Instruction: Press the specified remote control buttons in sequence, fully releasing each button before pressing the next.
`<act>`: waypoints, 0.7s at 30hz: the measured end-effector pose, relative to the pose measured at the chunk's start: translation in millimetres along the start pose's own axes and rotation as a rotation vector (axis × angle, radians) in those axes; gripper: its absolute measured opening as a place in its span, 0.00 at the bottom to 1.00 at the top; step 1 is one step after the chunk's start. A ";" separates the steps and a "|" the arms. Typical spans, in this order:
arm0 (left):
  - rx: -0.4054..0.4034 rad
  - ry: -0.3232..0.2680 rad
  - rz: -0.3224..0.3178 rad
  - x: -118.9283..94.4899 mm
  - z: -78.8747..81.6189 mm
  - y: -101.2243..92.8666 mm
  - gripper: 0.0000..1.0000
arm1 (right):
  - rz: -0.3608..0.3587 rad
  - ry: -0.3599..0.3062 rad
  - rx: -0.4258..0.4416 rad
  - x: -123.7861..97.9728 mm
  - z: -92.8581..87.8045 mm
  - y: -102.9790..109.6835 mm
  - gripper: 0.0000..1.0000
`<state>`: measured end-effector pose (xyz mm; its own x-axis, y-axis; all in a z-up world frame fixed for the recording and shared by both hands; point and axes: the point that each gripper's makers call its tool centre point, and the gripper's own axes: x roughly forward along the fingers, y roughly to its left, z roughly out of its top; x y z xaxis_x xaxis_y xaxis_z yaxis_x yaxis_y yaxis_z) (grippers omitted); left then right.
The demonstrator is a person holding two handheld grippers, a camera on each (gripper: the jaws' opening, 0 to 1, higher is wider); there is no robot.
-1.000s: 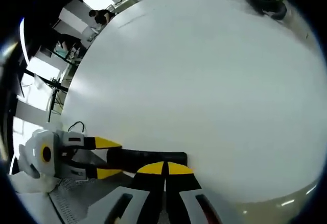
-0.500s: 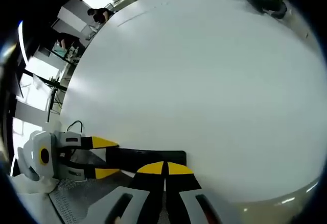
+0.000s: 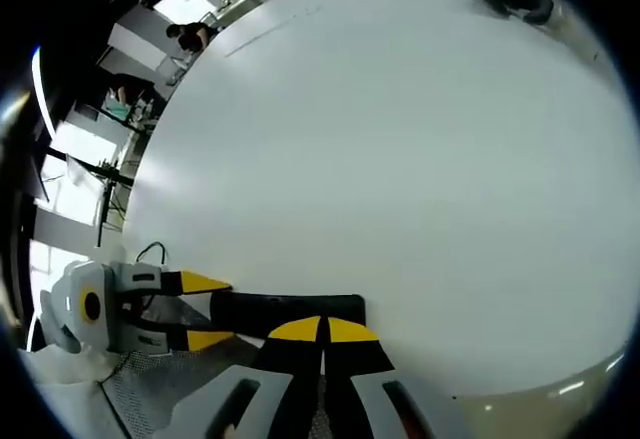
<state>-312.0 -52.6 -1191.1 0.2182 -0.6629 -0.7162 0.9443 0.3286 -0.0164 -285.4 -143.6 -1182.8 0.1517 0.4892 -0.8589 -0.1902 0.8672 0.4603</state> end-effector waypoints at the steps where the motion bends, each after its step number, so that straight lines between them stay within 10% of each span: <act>1: 0.001 -0.001 -0.001 0.0 0.1 0.0 0.25 | 0.001 -0.003 -0.001 0.1 0.5 -0.3 0.00; 21: 0.011 -0.023 -0.003 3.9 4.0 -0.1 0.25 | 0.037 -0.032 -0.035 2.5 4.9 9.6 0.00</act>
<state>-310.3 -57.9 -1191.1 0.2214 -0.6791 -0.6999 0.9475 0.3197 -0.0105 -282.2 -133.6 -1179.4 0.1745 0.5240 -0.8337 -0.2297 0.8450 0.4830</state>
